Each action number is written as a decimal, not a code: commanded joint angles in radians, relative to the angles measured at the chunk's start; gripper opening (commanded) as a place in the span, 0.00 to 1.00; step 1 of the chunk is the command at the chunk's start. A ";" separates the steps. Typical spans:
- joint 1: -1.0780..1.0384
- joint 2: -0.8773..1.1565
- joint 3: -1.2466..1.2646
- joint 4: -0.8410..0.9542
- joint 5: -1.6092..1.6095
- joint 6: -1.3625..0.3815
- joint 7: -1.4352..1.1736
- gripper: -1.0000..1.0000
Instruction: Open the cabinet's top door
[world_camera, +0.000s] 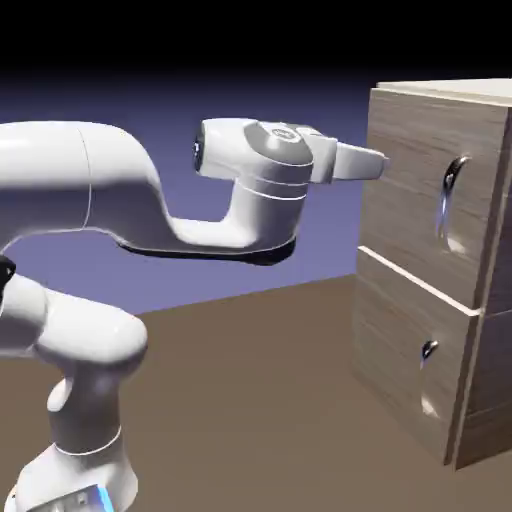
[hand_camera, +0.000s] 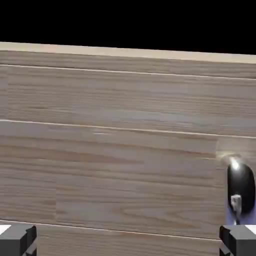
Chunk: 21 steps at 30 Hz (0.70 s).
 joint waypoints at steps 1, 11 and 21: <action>0.016 -0.007 -0.018 0.008 -0.044 -0.001 0.030 1.00; 0.173 -0.078 -0.199 0.093 -0.478 -0.015 0.331 1.00; 0.342 -0.105 -0.348 0.200 -0.748 -0.032 0.515 1.00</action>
